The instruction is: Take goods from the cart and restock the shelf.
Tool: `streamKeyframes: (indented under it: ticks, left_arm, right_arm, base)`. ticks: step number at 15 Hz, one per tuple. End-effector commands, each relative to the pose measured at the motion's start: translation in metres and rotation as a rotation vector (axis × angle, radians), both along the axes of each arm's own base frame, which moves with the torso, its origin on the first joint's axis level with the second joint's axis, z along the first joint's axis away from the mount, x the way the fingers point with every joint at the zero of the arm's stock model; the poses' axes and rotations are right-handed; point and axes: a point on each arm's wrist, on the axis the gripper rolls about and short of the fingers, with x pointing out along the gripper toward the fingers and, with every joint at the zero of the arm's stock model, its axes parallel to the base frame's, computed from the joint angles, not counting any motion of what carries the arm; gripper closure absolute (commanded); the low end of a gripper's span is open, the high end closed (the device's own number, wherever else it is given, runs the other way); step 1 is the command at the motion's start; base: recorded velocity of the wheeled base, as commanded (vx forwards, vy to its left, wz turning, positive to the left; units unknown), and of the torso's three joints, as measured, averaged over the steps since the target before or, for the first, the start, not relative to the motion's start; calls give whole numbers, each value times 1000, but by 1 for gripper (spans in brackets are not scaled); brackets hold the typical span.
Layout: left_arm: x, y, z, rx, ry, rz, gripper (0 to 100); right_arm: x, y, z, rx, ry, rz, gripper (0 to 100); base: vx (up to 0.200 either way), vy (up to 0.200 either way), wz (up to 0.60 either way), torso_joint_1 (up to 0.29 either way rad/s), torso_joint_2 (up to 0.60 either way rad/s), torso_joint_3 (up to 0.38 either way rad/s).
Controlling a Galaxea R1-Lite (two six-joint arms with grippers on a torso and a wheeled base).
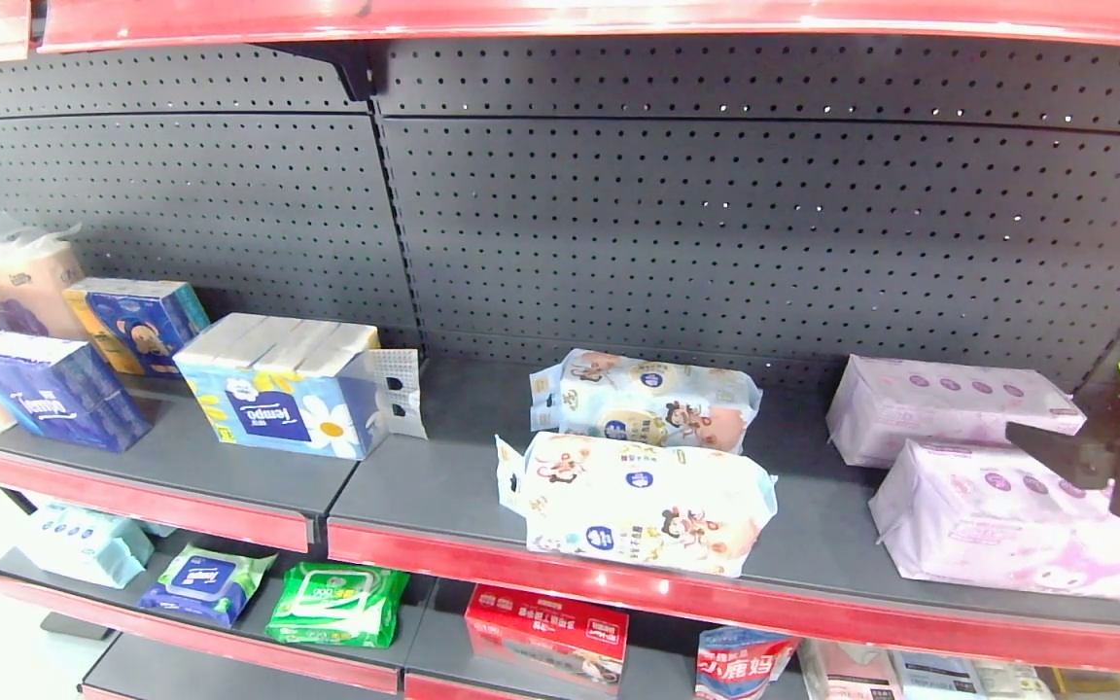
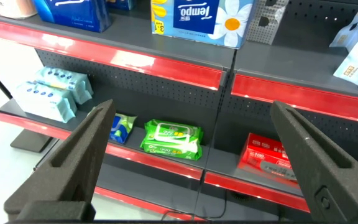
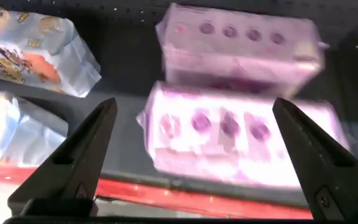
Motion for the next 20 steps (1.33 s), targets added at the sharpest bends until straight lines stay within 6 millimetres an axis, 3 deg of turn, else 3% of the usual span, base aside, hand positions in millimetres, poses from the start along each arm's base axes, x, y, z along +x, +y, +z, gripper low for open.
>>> streamKeyframes:
  ticks: [1,2,9,20]
  left_arm:
    - [0,0,0,-1,1,1,0]
    - [0,0,0,-1,1,1,0]
    - [0,0,0,-1,1,1,0]
    - [0,0,0,-1,-1,1,0]
  right_arm:
    - [-39,-3,-5,8,-56,-29,0]
    - [-65,-3,-24,7,-65,-35,0]
    - [-130,-2,-77,7,-87,2,0]
    - [-152,-2,-114,-5,-222,28,0]
  base:
    - [0,0,0,0,0,0]
    - [0,0,0,0,0,0]
    - [0,0,0,0,0,0]
    - [0,0,0,0,0,0]
